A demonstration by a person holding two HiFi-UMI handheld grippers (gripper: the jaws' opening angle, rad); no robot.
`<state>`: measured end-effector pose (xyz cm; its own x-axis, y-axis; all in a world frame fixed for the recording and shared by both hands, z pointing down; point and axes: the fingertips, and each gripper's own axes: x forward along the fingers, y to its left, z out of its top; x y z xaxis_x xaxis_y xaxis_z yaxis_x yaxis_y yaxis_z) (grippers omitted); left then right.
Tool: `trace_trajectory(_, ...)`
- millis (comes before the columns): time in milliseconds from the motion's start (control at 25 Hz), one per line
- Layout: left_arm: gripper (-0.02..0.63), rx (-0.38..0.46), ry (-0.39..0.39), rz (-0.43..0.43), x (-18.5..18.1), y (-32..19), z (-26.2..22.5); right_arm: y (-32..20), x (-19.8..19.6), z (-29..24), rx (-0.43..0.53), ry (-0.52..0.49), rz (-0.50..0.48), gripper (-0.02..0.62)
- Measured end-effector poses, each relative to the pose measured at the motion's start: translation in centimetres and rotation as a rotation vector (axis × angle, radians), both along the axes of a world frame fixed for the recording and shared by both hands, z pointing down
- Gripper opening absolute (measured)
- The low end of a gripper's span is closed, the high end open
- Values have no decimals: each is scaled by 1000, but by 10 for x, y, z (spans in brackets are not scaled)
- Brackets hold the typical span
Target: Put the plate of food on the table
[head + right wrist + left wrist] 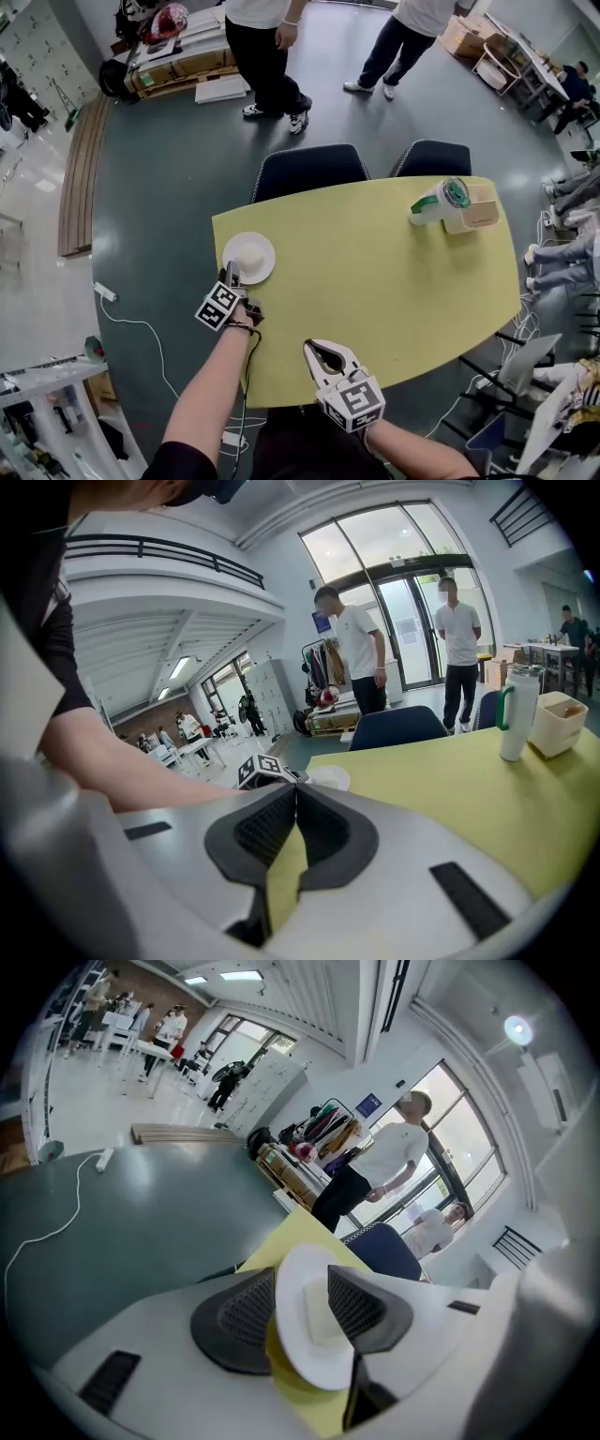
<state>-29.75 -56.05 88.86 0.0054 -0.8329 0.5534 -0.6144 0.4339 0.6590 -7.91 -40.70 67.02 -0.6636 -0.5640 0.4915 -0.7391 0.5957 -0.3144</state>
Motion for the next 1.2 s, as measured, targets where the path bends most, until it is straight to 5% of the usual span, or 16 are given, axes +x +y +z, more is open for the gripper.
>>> trace_trajectory(360,151,112,61,-13,-7,28,-37,-6,17,1,-12,-21,52,12)
trace_trajectory(520,17,160,77,53,7,63,-71,-13,33,1,-41,-76,114,12)
trace_trajectory(840,9,199,-54,203,25,144,-165,-11,37,-30,9,-93,96,12)
trace_trajectory(1200,9,286,-354,358,45,190,-291,10,31,-96,135,-84,30,12)
